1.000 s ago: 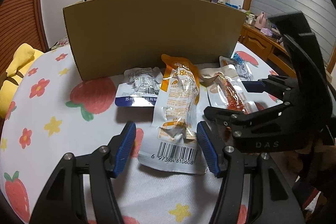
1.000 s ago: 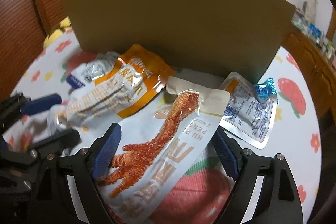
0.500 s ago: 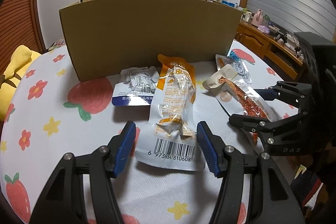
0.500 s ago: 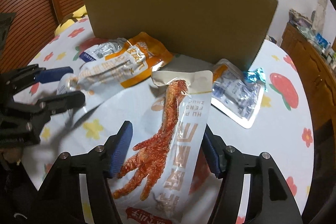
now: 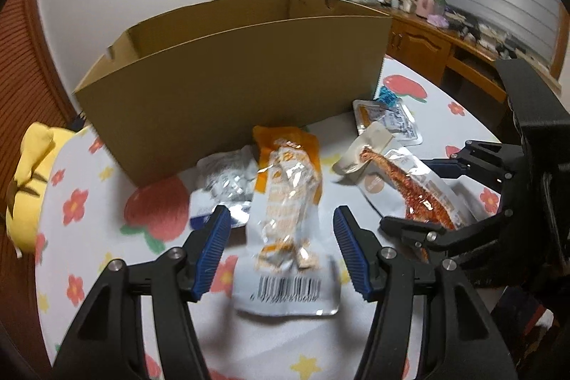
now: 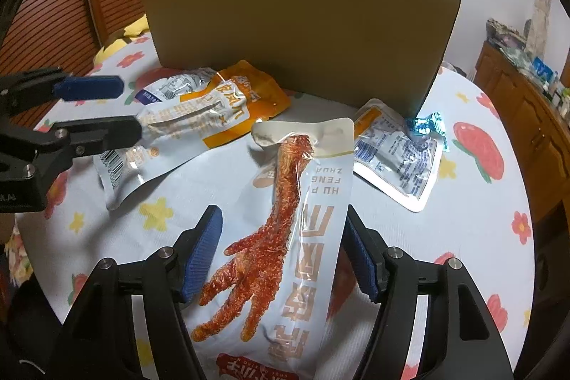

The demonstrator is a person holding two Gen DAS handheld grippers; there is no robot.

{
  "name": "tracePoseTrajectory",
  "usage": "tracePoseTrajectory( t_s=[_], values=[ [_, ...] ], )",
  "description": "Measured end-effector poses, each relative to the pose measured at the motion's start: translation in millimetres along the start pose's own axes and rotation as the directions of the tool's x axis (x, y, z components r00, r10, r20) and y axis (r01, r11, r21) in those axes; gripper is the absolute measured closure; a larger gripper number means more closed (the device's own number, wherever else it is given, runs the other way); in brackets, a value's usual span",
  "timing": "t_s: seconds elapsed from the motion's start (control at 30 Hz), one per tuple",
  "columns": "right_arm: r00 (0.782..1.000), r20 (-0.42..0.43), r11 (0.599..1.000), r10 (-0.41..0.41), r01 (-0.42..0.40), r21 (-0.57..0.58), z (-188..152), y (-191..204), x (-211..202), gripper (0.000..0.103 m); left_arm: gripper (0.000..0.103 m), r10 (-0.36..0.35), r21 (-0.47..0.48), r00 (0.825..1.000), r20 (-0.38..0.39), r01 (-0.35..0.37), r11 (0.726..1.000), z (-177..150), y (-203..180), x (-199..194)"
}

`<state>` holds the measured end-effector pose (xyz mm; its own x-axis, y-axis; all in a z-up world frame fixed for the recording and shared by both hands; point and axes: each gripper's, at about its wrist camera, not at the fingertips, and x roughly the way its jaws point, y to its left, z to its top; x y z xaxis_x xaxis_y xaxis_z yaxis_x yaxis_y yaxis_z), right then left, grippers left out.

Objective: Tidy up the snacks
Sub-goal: 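Lower the right gripper onto the white chicken-feet packet and close it, then grasp the orange-and-white chicken-feet pouch with the left gripper while the right holds its packet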

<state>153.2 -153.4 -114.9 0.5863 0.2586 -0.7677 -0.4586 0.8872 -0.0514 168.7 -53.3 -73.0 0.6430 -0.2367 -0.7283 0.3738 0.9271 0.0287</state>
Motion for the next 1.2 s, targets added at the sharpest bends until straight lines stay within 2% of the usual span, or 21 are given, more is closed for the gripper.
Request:
tracePoseTrajectory(
  t_s=[0.1,0.3,0.47,0.7,0.77,0.87,0.93,1.2],
  values=[
    [1.0,0.0,1.0,0.002,-0.002,0.002,0.4,-0.2,0.2,0.034,0.05,0.005,0.037,0.999,-0.036,-0.003,0.999,9.6,-6.0,9.1],
    [1.0,0.0,1.0,0.003,-0.003,0.003,0.6,-0.1,0.5,0.034,0.05,0.052,0.13,0.995,-0.09,-0.04,0.991,27.0,-17.5,27.2],
    [1.0,0.001,1.0,0.005,-0.005,0.004,0.6,-0.4,0.5,0.034,0.049,0.066,0.162,0.988,-0.142,-0.043,0.986,34.4,-19.2,44.2],
    [1.0,0.002,1.0,0.004,-0.004,0.003,0.1,-0.3,0.2,0.033,0.042,0.106,0.193,0.974,-0.199,-0.067,0.979,40.1,-23.3,69.6],
    [1.0,0.002,1.0,0.004,-0.004,0.003,0.3,-0.1,0.0,0.033,0.041,0.125,0.211,0.973,-0.193,-0.083,0.974,40.4,-25.8,72.5],
    [1.0,0.003,1.0,0.004,-0.004,0.002,0.0,0.2,-0.1,0.033,0.041,0.115,0.197,0.974,-0.196,-0.075,0.978,42.6,-24.3,74.3],
    [1.0,0.003,1.0,0.004,-0.004,0.002,-0.2,0.7,-0.1,0.033,0.047,0.102,0.196,0.976,-0.195,-0.063,0.979,42.7,-23.7,74.5],
    [1.0,0.003,1.0,0.004,-0.004,0.002,-0.1,0.3,-0.3,0.033,0.051,0.066,0.193,0.976,-0.208,-0.025,0.981,33.3,-13.5,59.0]
  ],
)
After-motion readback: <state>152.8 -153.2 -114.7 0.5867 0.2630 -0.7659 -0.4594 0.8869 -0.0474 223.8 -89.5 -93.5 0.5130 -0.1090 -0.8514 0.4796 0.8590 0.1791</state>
